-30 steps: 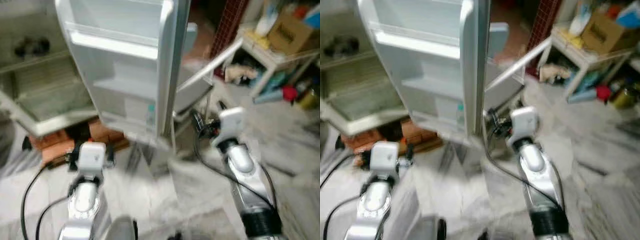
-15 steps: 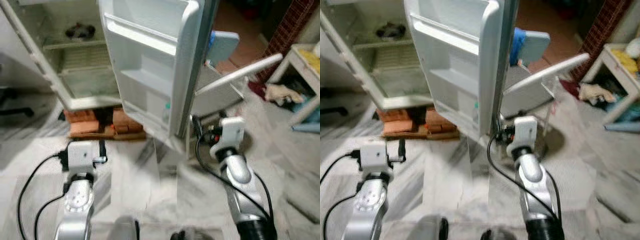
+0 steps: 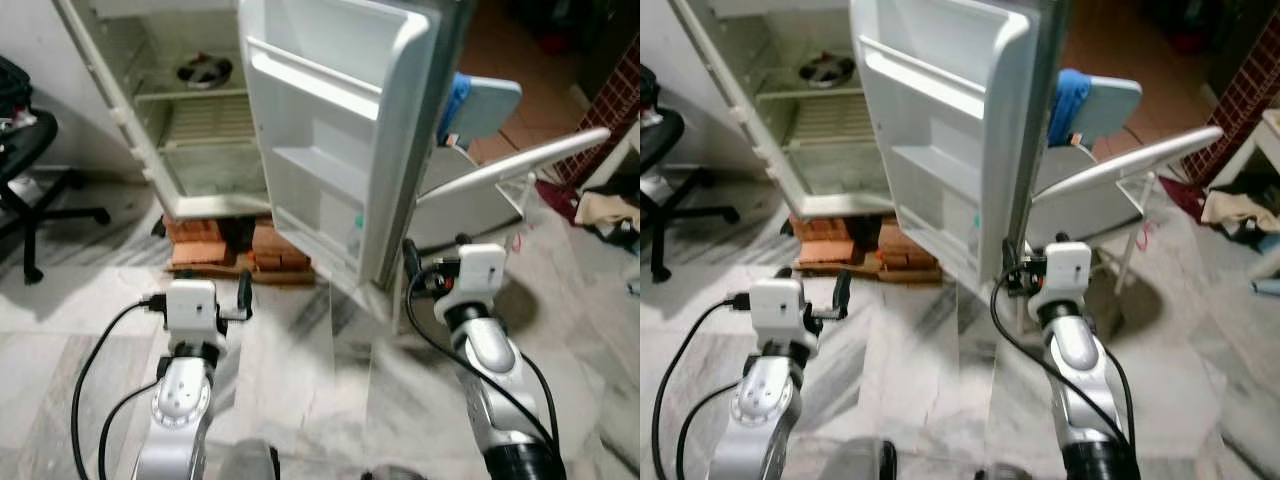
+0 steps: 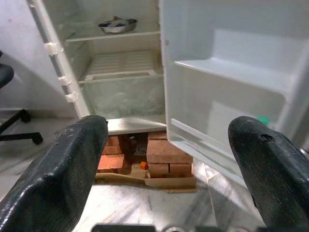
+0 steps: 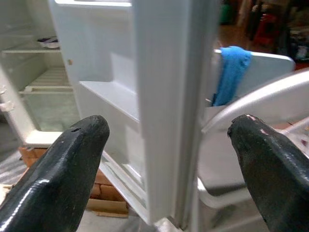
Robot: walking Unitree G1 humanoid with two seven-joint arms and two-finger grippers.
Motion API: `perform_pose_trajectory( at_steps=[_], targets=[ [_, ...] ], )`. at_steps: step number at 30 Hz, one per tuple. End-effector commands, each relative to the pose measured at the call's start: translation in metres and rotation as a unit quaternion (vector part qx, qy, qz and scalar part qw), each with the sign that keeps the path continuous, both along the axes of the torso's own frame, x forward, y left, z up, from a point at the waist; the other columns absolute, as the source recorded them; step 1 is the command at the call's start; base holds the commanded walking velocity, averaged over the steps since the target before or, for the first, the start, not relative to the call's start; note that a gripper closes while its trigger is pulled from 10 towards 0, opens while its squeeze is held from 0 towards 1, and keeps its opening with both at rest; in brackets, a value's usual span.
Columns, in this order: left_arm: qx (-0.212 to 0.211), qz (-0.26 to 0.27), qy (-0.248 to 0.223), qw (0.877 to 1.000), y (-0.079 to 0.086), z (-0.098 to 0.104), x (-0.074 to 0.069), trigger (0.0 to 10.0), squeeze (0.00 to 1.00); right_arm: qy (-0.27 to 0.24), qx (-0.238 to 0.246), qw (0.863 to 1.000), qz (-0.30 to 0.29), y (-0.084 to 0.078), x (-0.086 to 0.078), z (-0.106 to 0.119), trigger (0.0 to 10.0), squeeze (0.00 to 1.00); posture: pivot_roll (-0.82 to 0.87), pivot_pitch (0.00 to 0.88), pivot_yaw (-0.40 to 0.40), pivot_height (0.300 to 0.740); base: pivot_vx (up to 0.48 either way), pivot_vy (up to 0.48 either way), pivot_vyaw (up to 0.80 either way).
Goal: Restocking fridge
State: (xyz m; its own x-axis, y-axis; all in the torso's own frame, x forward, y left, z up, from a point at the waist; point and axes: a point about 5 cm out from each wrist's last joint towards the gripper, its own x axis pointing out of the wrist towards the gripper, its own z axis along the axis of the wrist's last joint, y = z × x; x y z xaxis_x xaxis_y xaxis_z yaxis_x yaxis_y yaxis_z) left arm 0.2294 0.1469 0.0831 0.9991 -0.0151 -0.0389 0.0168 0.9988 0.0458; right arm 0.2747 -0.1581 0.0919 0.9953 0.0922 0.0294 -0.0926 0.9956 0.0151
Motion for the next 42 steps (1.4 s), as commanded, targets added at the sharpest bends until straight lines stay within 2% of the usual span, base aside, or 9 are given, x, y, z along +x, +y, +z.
perform_pose_trajectory(
  at_steps=[1,7,14,25,42],
  targets=[
    [0.0,-0.004,-0.01,1.0,0.002,0.004,0.0,10.0,0.0,-0.01,0.0,1.0,0.009,0.004,0.007,0.007,10.0,0.0,0.11,0.092,-0.015,0.74,0.472,0.0,0.0],
    [0.005,-0.011,-0.017,1.0,0.001,0.007,0.002,10.0,0.0,-0.021,-0.005,1.0,-0.007,-0.004,0.018,0.015,10.0,0.0,0.11,0.094,-0.017,0.74,0.476,0.0,0.0],
    [0.007,-0.012,-0.017,1.0,-0.001,0.008,0.003,10.0,0.0,-0.028,-0.009,1.0,-0.01,-0.003,0.02,0.018,10.0,0.0,0.1,0.098,-0.018,0.74,0.478,0.0,0.0],
    [0.02,-0.008,-0.015,1.0,-0.004,0.006,0.003,10.0,0.0,-0.043,-0.021,0.999,-0.003,-0.005,0.025,0.024,10.0,0.0,0.1,0.108,-0.02,0.74,0.0,0.0,0.0],
    [0.025,-0.003,-0.011,1.0,-0.003,0.006,0.003,10.0,0.0,-0.041,-0.013,0.999,0.013,-0.001,0.026,0.023,10.0,0.0,0.1,0.11,-0.013,0.74,0.0,-0.453,0.0]
  ],
)
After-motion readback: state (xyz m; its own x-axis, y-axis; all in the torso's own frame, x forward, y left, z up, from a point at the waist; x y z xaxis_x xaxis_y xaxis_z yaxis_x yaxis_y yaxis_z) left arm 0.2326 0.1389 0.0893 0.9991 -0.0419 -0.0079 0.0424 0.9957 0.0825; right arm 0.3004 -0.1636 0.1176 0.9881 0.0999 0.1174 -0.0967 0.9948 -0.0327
